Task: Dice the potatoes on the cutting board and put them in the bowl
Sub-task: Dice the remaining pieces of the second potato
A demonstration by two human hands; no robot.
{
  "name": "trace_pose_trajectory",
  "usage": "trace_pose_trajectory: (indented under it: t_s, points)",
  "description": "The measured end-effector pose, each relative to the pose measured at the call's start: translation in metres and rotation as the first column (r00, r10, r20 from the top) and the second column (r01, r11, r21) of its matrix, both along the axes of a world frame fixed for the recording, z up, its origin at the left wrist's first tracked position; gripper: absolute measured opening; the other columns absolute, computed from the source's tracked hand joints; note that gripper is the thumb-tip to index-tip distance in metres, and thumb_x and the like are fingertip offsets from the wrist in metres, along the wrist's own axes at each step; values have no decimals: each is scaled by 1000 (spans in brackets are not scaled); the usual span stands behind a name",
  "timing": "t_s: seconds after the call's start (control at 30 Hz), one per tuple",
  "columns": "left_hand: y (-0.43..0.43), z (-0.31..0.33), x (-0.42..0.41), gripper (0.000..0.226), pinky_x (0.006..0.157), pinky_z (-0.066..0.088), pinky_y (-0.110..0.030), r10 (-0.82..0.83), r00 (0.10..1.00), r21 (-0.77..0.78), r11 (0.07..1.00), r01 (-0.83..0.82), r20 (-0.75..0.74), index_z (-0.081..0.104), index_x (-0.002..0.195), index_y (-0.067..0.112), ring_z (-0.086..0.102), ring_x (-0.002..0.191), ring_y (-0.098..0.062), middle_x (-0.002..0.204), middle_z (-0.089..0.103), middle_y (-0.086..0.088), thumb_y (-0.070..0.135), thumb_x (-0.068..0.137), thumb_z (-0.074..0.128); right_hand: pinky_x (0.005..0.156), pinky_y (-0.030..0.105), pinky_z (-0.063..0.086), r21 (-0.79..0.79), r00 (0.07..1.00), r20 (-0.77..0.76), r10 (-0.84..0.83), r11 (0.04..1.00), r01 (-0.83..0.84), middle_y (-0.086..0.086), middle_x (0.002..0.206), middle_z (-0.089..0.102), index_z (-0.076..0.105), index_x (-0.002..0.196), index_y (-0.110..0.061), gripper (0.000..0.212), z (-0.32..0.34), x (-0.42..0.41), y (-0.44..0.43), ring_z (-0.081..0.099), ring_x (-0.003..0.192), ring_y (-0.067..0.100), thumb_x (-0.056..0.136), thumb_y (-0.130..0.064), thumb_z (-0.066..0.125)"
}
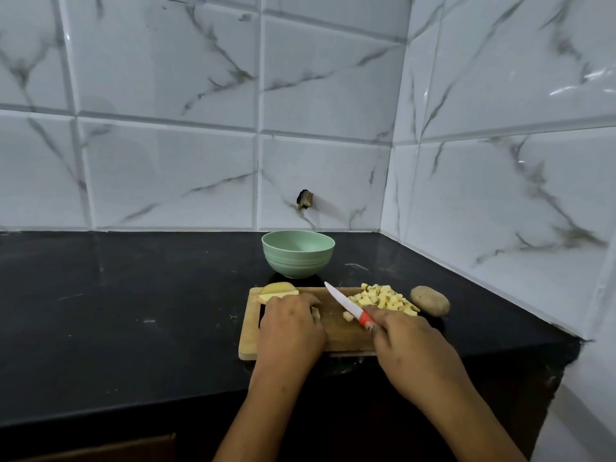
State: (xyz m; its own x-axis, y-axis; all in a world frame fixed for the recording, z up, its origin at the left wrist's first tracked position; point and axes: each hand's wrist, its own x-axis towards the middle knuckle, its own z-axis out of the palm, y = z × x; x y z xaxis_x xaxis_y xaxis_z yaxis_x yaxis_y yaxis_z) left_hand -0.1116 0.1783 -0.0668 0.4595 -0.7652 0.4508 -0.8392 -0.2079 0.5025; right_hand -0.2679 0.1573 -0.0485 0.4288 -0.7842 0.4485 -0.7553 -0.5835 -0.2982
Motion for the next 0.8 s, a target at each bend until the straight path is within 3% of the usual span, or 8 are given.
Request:
trace_pose_trajectory:
  t_s: [0.13,0.27,0.43,0.5,0.57,0.63,0.8]
  points:
    - [1,1,-1,38,92,36,-26,-36,998,20,999,35,45,49,133,32,46,113,-14,124,59,7,26,95,43,73,23,51,151,997,55,55,987,-63,-14,110,62,46,139,-39,38,-1,0,-2,55,80,3,102,-34,38]
    - [1,-1,0,36,91,37,-27,-25,999,-3,1000,25,25,47,130,30,47,111,-14,120,60,6,34,94,48,81,20,46,212,990,107,93,971,-114,-16,126,58,46,139,-40,38,-1,1,-1,46,93,-2,102,-34,40]
    - [0,-4,1,39,90,40,-28,-22,999,-71,997,20,-27,45,127,32,51,108,-15,114,61,7,23,90,52,59,24,46,189,993,17,117,975,-119,-14,92,60,50,133,-40,36,-7,-1,9,51,65,3,101,-33,35]
    - [-1,-4,2,42,92,40,-28,-30,999,-51,998,30,11,47,130,35,49,111,-15,118,59,6,21,90,48,63,22,46,204,993,2,120,972,-117,-16,99,60,46,136,-43,38,-7,-6,11,53,73,1,101,-34,35]
    - [-1,-4,1,46,95,36,-26,-41,998,-14,999,42,51,47,133,38,46,115,-15,126,54,6,19,91,44,80,25,51,241,991,9,131,962,-129,-17,114,61,47,136,-43,37,-5,-15,12,58,92,4,101,-36,36]
    - [0,-2,1,49,96,34,-27,-59,995,27,998,57,83,47,134,41,41,119,-15,133,47,6,17,93,40,83,28,53,288,987,24,160,944,-160,-18,117,61,50,133,-45,35,0,-23,10,62,96,9,101,-36,39]
    - [1,2,0,47,99,34,-33,-111,988,118,988,98,110,54,124,50,33,124,-14,141,35,11,17,94,37,74,10,39,366,971,66,228,900,-236,-21,127,54,55,127,-46,31,12,-35,-10,51,97,-4,99,-35,47]
